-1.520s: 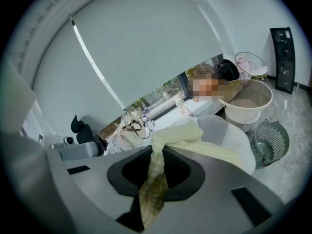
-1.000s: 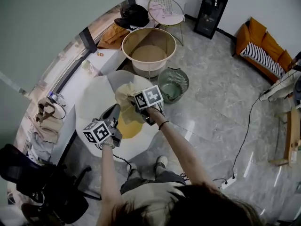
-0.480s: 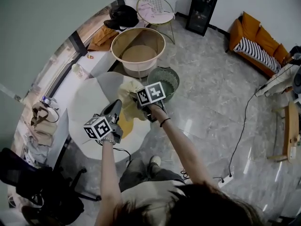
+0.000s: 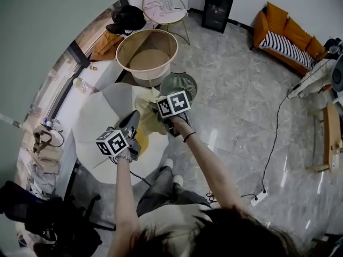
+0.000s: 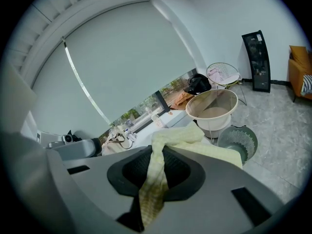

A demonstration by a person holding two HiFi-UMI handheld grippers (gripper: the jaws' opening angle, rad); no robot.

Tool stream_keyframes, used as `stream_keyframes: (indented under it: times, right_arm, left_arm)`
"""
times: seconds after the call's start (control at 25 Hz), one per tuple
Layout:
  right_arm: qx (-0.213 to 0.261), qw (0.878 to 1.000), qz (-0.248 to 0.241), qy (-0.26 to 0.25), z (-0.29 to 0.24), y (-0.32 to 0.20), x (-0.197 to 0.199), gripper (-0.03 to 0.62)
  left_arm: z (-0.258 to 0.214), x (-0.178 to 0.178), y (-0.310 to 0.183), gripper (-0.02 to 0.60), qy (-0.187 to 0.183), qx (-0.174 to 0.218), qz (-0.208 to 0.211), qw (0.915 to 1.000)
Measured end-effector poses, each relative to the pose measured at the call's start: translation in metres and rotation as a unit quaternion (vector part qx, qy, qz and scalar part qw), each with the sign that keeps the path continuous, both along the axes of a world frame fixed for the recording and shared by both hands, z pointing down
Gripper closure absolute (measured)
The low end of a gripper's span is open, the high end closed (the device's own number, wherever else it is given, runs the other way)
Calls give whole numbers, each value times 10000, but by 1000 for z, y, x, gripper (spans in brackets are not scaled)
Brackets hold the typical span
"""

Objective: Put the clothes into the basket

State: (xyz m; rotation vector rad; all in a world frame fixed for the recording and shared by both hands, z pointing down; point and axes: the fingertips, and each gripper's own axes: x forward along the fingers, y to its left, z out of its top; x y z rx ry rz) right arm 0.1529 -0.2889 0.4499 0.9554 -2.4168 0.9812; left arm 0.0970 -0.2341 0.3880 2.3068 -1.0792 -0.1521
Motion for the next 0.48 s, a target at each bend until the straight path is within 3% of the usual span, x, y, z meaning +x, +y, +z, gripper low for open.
stream_keyframes:
  times: [0.48]
  right_arm:
    - [-145,9987,480,-47,14,-38,38,535]
  left_arm:
    - [14,35,-44,571,-4,-163,487,9987]
